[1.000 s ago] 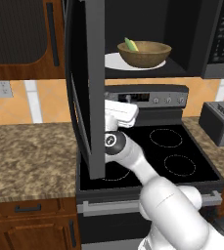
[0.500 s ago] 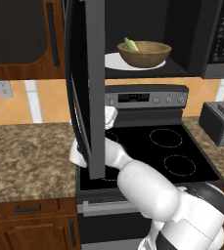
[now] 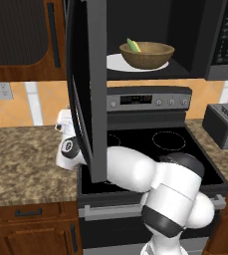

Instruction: Pick the corn from the sink and place it in the bowl. Then pick the bowl and place it in the microwave. Then close the microwave door and press the start button.

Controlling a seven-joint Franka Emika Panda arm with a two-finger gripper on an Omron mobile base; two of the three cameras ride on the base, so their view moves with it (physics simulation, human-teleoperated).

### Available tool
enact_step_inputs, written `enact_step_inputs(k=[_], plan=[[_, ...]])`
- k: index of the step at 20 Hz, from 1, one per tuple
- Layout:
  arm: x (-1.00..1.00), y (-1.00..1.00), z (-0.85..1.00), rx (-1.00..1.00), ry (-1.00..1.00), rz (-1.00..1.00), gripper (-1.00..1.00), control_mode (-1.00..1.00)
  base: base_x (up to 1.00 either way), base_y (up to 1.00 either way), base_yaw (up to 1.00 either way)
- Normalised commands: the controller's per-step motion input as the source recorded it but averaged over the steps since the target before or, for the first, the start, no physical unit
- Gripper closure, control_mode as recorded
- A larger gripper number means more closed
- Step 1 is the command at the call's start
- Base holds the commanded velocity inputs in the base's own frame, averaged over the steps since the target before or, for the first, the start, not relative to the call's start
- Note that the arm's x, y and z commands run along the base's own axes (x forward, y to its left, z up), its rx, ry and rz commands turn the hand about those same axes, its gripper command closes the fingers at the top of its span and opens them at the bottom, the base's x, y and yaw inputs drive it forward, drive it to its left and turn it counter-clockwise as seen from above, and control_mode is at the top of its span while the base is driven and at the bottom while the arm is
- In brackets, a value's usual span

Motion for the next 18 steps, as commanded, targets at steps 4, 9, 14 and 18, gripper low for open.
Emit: enact_step_inputs(k=[4, 9, 14, 18], plan=[[0.24, 0.86, 0.00, 0.00, 0.00, -0.02, -1.00, -1.00, 0.00, 0.00, 0.00], [-0.11, 0.67, -0.08, 0.00, -0.01, -0.02, -1.00, -1.00, 0.00, 0.00, 0.00], [-0.77, 0.37, -0.02, 0.00, -0.11, -0.06, -1.00, -1.00, 0.00, 0.00, 0.00], [-0.96, 0.05, 0.03, 0.00, -0.13, -0.15, -1.00, -1.00, 0.00, 0.00, 0.00]])
